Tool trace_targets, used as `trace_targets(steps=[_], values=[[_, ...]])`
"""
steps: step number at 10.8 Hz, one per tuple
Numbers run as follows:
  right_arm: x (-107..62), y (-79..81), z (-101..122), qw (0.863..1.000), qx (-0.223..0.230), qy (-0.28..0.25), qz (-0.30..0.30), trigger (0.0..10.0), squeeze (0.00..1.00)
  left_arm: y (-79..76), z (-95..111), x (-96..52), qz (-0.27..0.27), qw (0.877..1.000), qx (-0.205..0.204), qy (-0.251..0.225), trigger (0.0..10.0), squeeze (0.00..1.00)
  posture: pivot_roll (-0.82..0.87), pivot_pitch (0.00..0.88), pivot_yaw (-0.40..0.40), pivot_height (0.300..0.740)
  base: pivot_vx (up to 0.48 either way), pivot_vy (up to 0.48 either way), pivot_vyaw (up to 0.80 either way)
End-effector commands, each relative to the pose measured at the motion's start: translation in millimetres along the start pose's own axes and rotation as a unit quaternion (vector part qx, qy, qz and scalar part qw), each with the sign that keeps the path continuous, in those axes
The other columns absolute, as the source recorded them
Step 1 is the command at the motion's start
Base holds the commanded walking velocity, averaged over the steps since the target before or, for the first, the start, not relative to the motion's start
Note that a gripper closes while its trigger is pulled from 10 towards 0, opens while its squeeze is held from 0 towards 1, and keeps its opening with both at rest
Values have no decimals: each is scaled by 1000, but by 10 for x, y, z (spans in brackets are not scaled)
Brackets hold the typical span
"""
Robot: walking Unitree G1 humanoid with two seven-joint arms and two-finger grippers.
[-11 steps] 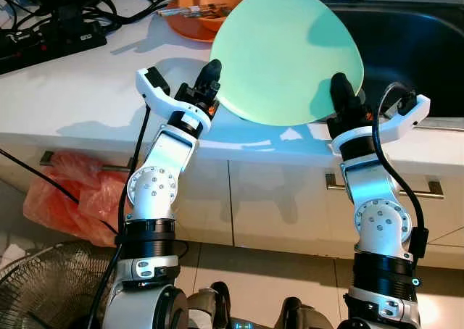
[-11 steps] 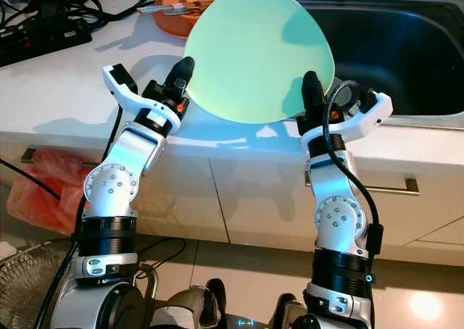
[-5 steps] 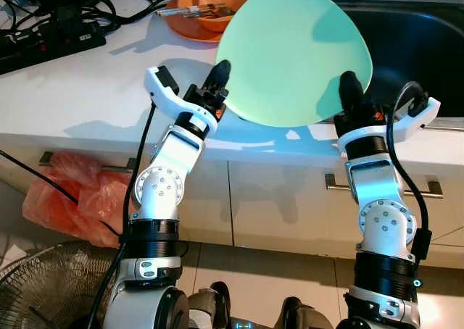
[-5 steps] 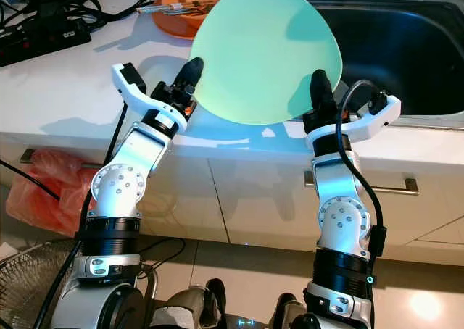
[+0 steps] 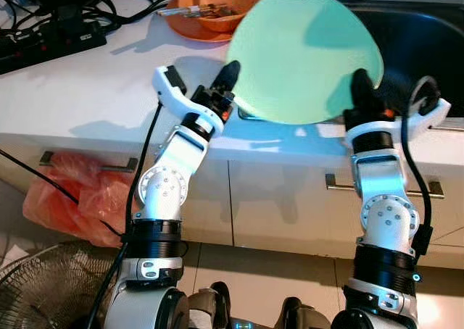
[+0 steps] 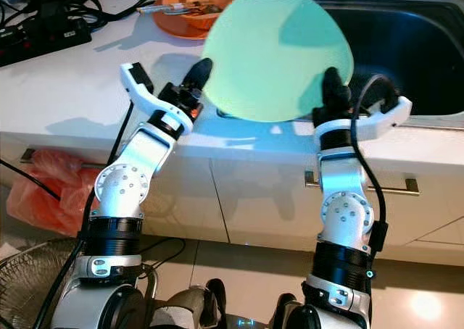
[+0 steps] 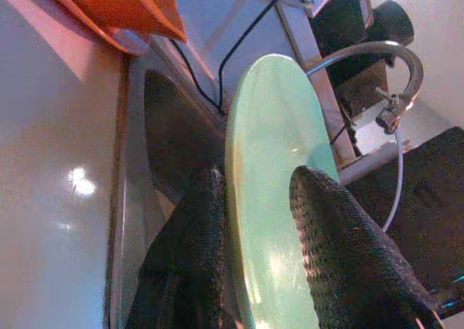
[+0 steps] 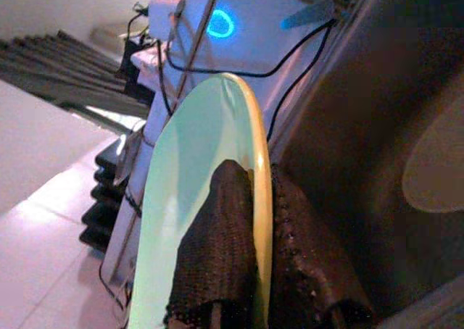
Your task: Kitchen organization
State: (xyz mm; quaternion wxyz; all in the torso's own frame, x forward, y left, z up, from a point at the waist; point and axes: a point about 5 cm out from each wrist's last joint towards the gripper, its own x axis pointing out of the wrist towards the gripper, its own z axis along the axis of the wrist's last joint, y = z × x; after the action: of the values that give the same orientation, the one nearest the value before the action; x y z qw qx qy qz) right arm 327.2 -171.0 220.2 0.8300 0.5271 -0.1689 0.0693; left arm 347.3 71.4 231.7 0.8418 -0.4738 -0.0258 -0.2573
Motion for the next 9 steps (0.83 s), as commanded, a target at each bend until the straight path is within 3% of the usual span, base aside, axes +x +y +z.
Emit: trace_targets(steps=[1, 2, 6, 8, 9], values=[[25, 35, 40, 1000, 11, -16, 2, 0, 0, -155, -104, 34, -30, 999, 9, 11, 10000, 0, 67, 162, 75, 740, 0, 0, 0], [61, 22, 105, 999, 16, -36, -8, 0, 0, -176, -151, 22, -35, 996, 74, 29, 10000, 0, 68, 159, 76, 740, 0, 0, 0], [178, 53, 251, 997, 28, -73, -18, 0, 0, -187, -244, -37, -42, 981, 179, 67, 10000, 0, 65, 159, 76, 740, 0, 0, 0], [255, 80, 328, 996, 1, -87, -18, 0, 0, -167, -294, -68, -56, 947, 298, 103, 10000, 0, 65, 160, 75, 740, 0, 0, 0], [300, 108, 355, 996, -16, -89, -12, 0, 0, -166, -252, -125, -90, 936, 319, 119, 10000, 0, 68, 158, 74, 740, 0, 0, 0]])
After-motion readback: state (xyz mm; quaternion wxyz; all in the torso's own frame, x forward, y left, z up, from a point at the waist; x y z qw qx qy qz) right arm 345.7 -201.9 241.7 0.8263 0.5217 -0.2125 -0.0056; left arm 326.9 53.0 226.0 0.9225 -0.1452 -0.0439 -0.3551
